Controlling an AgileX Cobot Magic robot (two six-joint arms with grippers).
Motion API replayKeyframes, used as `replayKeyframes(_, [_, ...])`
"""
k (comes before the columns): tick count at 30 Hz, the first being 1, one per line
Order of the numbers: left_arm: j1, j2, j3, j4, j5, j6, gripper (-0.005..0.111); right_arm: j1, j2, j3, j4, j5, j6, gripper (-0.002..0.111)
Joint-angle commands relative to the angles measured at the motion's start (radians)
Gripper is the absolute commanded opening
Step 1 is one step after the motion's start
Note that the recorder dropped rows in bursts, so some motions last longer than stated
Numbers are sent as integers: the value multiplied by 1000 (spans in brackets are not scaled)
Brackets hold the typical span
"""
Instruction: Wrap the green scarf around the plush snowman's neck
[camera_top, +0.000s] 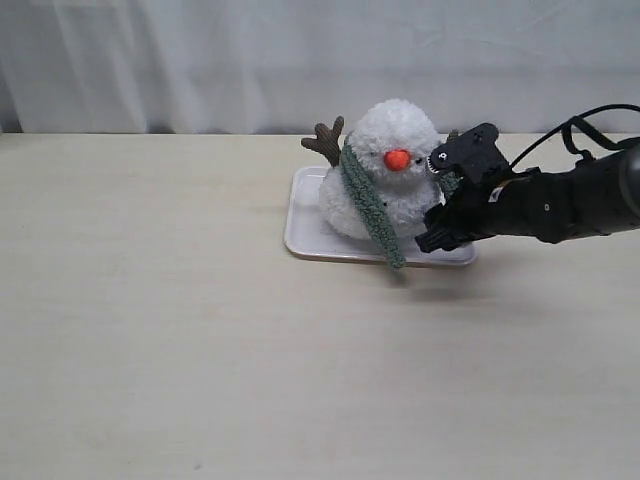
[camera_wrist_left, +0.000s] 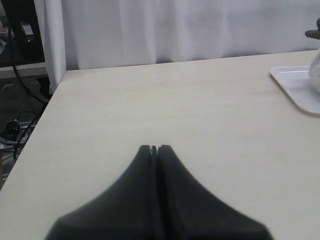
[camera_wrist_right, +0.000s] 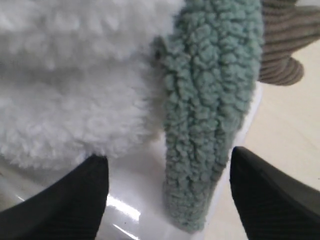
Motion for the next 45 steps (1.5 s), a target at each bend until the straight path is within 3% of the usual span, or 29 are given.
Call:
replayKeyframes(1, [1, -2, 2, 0, -13, -3, 0, -2, 21, -2, 1, -53, -32, 58])
replayKeyframes(13, [1, -2, 2, -3, -13, -3, 0, -2, 40, -2, 1, -59, -29, 4])
replayKeyframes(21, [1, -2, 2, -3, -13, -3, 0, 0, -51, -5, 1, 99, 37, 4])
replayKeyframes(30, [1, -2, 2, -3, -13, -3, 0, 0, -70, -186, 103, 622, 35, 4])
replayKeyframes(39, [1, -2, 2, -3, -13, -3, 0, 0, -70, -303, 270, 813, 24, 4])
replayKeyframes(45, [1, -2, 2, -3, -13, -3, 0, 0, -70, -341, 448, 916, -101, 4])
